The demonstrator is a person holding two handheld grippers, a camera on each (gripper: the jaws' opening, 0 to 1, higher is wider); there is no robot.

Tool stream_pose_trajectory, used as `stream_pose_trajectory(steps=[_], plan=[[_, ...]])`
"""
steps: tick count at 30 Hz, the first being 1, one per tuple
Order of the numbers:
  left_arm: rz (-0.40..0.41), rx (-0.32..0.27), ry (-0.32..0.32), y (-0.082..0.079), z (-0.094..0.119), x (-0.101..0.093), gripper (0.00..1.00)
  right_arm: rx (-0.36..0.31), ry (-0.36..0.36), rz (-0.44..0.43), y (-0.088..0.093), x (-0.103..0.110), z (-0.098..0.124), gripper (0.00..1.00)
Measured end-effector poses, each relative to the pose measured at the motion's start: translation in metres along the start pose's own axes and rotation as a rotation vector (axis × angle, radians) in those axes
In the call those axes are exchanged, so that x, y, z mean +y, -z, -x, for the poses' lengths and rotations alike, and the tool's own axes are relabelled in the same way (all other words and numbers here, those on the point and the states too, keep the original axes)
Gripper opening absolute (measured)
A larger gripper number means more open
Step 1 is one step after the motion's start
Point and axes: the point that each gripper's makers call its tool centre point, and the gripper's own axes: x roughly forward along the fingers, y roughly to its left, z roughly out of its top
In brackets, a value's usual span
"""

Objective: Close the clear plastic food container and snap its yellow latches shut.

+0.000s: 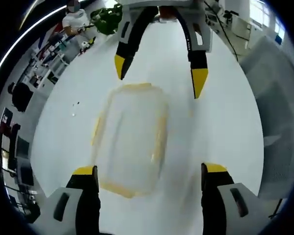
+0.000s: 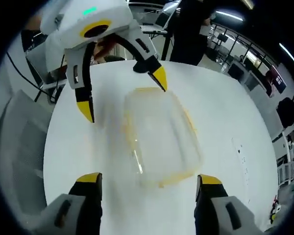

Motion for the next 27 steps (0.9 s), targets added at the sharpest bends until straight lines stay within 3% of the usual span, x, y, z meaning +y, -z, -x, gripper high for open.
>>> stream_pose_trajectory(steps=[10,19,27], plan=[[0.076,-0.038,-0.032,-0.003,0.009,-0.018,0.84,-0.082,0.033,-0.087,0.003,0.014,0.017,0.77],[0.163,-0.136,-0.106,-0.012,0.028,-0.027,0.83,-0.168,0.069,-0.127,0.000,0.029,0.037,0.77],[0.222,-0.184,-0.142,-0.007,0.042,-0.041,0.83,-0.234,0.097,-0.176,0.004,0.040,0.052,0.77]])
